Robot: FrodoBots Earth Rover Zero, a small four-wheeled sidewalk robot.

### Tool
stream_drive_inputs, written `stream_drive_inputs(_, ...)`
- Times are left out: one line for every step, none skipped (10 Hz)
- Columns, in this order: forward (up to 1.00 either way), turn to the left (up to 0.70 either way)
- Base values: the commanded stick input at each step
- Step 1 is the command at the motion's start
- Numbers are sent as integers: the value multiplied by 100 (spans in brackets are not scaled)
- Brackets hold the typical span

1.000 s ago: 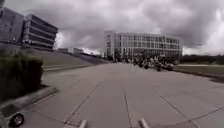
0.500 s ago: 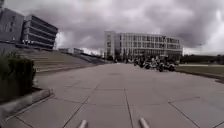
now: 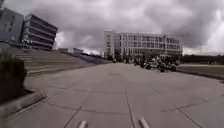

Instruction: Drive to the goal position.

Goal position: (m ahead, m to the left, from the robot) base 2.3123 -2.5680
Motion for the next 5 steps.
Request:
stream_drive_inputs(50, 50)
stream_drive_inputs(50, 50)
stream_drive_inputs(50, 50)
stream_drive_inputs(50, 50)
stream_drive_inputs(50, 15)
